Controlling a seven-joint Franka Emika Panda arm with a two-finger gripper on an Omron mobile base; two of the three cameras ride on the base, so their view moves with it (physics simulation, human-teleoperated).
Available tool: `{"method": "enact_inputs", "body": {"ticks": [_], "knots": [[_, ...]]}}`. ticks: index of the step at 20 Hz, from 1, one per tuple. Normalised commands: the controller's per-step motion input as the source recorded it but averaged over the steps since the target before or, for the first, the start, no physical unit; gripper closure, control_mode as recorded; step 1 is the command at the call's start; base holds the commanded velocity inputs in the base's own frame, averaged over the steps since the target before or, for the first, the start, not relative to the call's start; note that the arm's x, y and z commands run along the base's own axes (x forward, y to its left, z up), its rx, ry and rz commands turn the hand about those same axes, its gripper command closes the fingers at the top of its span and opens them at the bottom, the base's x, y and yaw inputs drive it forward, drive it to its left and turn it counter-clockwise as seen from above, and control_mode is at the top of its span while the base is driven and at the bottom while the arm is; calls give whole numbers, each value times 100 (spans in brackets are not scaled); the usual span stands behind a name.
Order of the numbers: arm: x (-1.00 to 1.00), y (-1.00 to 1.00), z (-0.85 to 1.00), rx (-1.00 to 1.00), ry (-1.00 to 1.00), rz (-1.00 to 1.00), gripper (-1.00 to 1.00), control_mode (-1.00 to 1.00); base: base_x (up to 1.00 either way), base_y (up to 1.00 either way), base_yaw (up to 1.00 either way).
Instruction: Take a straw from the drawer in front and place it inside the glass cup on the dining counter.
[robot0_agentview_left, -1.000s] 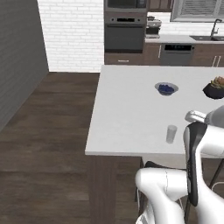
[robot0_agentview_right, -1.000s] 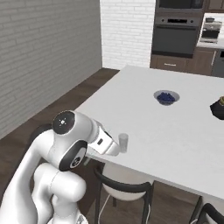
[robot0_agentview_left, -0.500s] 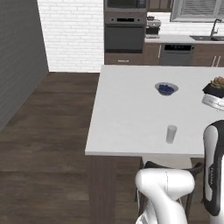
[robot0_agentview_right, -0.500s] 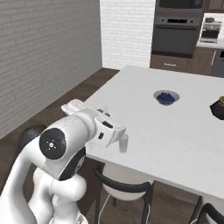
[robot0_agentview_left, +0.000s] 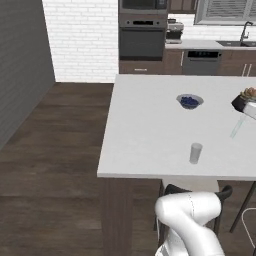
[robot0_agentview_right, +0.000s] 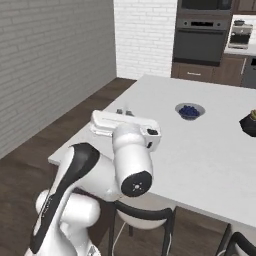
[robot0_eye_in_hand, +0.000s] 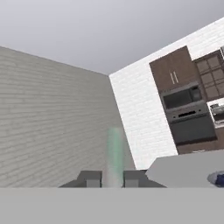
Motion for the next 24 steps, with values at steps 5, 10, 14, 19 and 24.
{"method": "enact_inputs", "body": {"ticks": [5,10,14,19,24], "knots": [[69,25,-12,-19,-11,47,100,-100,0,0,0],[29,45,-47,-24,-13,29,100,-100,0,0,0],[29,19,-54,-25,-4,5,100,-100,0,0,0],[62,3,-24,-16,8,0,100,-100,0,0,0],[53,-1,-31,-2,14,0,100,-100,0,0,0]]}}
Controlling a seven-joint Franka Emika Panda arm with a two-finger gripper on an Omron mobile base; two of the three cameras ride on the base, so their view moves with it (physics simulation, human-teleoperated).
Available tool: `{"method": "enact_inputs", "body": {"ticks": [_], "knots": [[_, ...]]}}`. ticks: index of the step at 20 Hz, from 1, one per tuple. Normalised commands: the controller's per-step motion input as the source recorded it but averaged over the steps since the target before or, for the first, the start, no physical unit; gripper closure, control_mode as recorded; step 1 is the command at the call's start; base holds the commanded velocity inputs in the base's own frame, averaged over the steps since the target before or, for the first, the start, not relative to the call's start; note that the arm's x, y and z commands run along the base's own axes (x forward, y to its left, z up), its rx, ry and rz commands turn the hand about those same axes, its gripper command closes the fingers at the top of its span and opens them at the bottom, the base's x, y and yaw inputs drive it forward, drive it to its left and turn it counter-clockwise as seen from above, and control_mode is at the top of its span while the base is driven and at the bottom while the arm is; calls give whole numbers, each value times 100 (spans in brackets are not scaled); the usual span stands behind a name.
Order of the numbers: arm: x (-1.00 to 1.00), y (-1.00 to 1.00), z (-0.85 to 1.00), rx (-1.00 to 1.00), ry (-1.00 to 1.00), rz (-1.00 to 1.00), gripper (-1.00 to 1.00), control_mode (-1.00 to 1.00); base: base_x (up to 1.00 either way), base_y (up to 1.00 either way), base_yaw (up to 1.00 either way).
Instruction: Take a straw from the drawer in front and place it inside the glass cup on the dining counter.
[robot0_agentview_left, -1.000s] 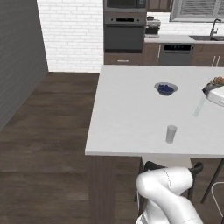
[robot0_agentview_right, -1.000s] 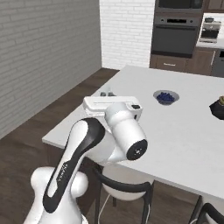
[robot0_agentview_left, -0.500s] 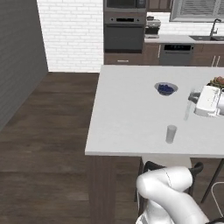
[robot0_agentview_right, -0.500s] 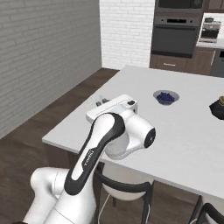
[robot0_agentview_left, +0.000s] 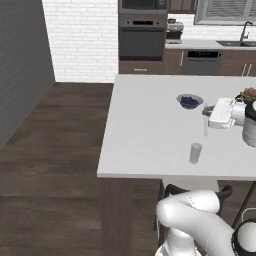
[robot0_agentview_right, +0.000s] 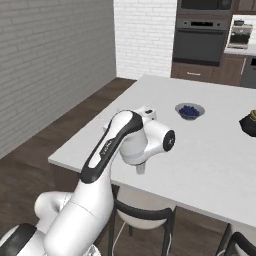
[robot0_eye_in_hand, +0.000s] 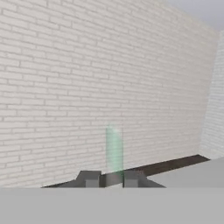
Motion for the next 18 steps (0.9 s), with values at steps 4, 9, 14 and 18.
{"method": "enact_inputs", "body": {"ticks": [4,9,14,18], "knots": [[44,-6,-50,1,17,0,100,-100,0,0,0],[46,-20,-35,1,9,0,100,-100,0,0,0],[24,-23,-24,0,2,0,100,-100,0,0,0],[0,-17,-22,0,0,0,100,-100,0,0,0]]}}
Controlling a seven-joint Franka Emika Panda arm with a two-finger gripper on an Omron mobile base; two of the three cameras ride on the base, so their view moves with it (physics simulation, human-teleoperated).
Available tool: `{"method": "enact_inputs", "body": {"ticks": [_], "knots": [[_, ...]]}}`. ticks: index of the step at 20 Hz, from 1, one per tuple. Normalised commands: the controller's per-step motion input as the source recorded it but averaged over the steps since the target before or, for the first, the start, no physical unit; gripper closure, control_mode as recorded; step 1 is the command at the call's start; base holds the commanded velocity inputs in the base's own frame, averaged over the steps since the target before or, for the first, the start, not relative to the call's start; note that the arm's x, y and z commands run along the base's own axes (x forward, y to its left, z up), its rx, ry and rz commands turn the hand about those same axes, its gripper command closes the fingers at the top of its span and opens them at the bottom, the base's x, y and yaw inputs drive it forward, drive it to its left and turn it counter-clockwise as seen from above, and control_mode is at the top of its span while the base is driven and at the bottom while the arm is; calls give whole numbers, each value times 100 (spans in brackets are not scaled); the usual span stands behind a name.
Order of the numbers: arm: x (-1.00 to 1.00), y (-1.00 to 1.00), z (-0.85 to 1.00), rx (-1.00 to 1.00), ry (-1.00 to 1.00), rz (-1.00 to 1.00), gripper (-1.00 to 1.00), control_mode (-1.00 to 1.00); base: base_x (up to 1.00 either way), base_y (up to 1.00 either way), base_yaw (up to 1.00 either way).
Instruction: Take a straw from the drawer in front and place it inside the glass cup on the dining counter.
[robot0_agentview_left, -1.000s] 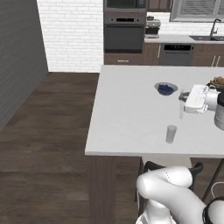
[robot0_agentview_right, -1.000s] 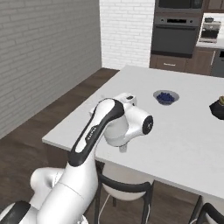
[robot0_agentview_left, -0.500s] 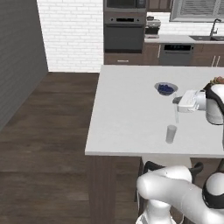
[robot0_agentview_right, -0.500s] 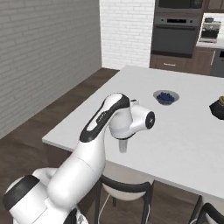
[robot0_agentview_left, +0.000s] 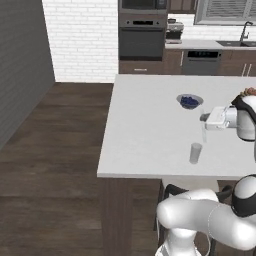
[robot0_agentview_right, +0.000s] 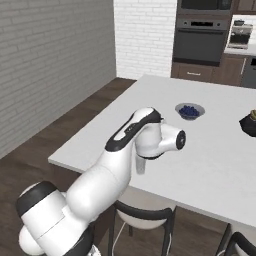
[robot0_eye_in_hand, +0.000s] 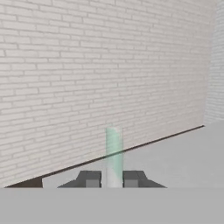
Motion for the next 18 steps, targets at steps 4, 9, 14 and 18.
{"method": "enact_inputs", "body": {"ticks": [4,9,14,18], "knots": [[1,-1,-19,0,0,0,100,-100,0,0,0],[10,0,-13,0,0,0,100,-100,0,0,0],[29,3,-13,0,0,0,100,-100,0,0,0],[32,7,-13,0,0,0,100,-100,0,0,0]]}}
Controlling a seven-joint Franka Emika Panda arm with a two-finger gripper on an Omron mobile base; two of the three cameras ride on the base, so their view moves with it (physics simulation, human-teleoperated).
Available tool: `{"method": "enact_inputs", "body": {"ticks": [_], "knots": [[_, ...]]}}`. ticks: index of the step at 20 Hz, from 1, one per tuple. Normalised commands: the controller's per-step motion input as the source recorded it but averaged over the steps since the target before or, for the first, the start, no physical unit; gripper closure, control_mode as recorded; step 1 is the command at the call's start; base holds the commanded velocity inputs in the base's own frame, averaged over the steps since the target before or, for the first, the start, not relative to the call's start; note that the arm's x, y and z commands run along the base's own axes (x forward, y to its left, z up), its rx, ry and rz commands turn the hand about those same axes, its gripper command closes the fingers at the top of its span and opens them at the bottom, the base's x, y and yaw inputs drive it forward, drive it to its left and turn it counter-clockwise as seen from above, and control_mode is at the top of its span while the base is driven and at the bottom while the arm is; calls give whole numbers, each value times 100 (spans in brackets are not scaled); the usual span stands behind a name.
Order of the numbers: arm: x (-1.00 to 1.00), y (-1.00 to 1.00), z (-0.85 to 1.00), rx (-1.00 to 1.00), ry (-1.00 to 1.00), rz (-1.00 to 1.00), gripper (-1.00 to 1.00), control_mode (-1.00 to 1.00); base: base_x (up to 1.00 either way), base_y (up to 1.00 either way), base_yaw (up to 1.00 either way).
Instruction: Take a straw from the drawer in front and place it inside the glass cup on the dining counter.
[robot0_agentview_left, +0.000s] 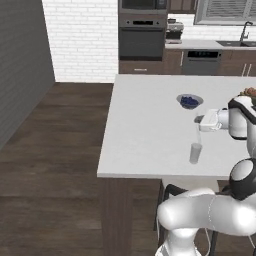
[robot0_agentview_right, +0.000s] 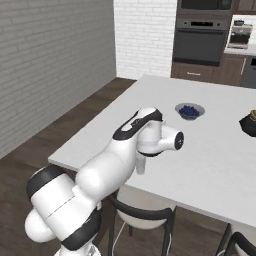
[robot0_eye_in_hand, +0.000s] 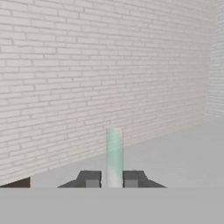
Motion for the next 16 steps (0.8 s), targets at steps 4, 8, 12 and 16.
{"method": "enact_inputs", "body": {"ticks": [4,8,12,16], "knots": [[37,1,-24,0,0,0,100,-100,0,0,0],[29,0,-27,0,0,0,100,-100,0,0,0],[13,-2,-22,0,-1,0,100,-100,0,0,0],[10,-15,-8,0,-3,-1,100,-100,0,0,0]]}}
